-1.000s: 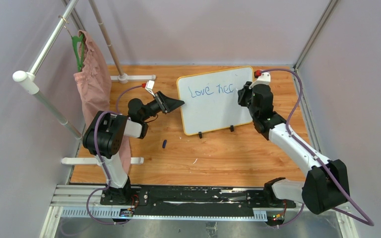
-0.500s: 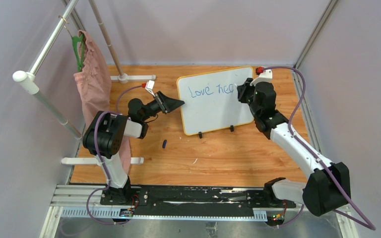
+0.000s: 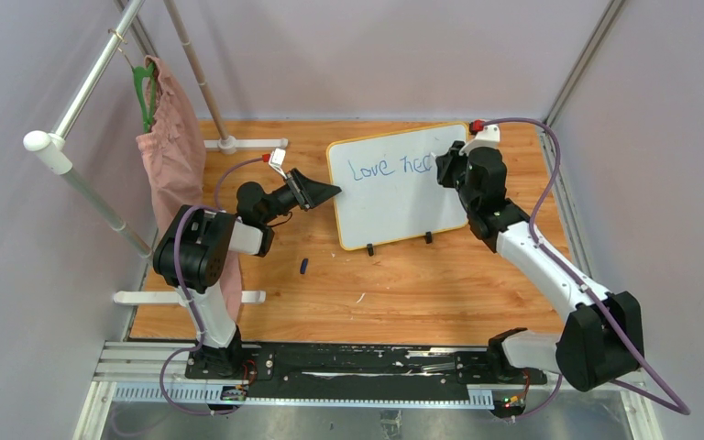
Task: Write a sentence on the whiteboard
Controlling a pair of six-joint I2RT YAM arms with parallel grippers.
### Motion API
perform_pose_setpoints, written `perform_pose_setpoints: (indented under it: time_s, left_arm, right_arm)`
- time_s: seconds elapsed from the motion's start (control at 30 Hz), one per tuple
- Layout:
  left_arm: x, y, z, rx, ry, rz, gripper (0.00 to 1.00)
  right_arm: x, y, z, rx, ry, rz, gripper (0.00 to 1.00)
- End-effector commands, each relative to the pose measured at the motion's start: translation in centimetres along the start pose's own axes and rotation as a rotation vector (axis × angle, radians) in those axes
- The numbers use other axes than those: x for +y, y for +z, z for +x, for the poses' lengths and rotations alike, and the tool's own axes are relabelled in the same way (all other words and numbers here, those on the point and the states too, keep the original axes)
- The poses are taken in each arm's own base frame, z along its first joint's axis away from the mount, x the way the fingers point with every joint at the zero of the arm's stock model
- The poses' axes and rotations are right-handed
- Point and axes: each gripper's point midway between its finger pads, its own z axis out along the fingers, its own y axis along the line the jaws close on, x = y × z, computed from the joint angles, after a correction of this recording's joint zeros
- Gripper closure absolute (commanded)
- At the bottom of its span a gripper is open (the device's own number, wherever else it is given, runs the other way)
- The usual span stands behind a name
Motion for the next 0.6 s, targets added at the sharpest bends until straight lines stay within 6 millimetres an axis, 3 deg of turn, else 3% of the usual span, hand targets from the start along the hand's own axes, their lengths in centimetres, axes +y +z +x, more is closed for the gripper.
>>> perform_pose_setpoints:
  time_s: [0.0,0.57]
  left_arm:
    - [-1.6,0.2,-0.1,0.004,0.045,0.056,0.59]
    - [-1.9,0.2,-0.3,0.001,0.052,0.062,0.59]
  right_arm:
    - [-0.2,0.2,-1.4,-0.033,0.008,0.006,1.0]
    - [-1.3,0.4,1.2,0.026,-0.005,0.045,1.0]
